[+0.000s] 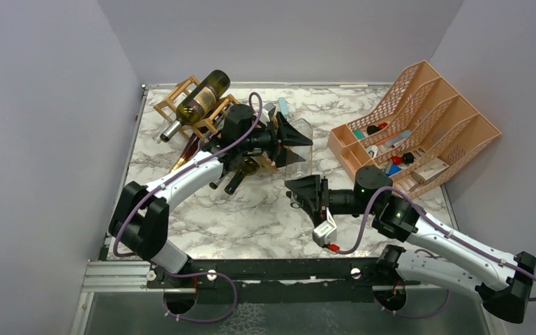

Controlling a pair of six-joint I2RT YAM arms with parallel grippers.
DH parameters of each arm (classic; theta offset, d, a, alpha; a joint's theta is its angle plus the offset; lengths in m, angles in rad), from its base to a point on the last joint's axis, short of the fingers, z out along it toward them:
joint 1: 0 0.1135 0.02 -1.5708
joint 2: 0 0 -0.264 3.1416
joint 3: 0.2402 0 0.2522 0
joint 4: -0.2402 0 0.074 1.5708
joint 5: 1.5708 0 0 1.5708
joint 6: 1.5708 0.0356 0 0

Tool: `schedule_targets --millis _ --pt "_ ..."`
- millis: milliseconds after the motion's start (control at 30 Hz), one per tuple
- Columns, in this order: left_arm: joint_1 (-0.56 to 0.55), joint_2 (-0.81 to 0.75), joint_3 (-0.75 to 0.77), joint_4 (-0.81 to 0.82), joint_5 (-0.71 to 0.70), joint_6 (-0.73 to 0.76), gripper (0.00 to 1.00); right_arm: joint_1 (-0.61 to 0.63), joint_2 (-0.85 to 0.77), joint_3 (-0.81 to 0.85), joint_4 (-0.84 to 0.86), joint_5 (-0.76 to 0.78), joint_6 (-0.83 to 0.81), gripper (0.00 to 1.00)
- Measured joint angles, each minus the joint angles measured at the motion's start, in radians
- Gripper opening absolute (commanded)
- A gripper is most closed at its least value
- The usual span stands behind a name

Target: Take the wine bottle off the wine rack

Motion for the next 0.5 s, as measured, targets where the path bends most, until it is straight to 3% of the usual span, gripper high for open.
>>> schedule_targets --millis 167,267,367,500 --pt "0.000 0.021 0.000 0.004 0.008 -0.046 0.44 0.004 0.025 0.028 -0.006 -0.005 0.039 0.18" --pt "0.000 0.035 0.000 0.025 0.016 -0.066 0.74 0.004 0.041 0.047 -0.010 -0.004 0.071 0.09" --pt "0.000 0.039 0.000 0.039 0.021 -0.074 0.97 0.004 0.042 0.050 0.008 0.009 0.105 0.08" --pt "0.000 0.046 -0.001 0.058 0.027 -0.050 0.99 0.004 0.038 0.061 0.039 0.058 0.217 0.03"
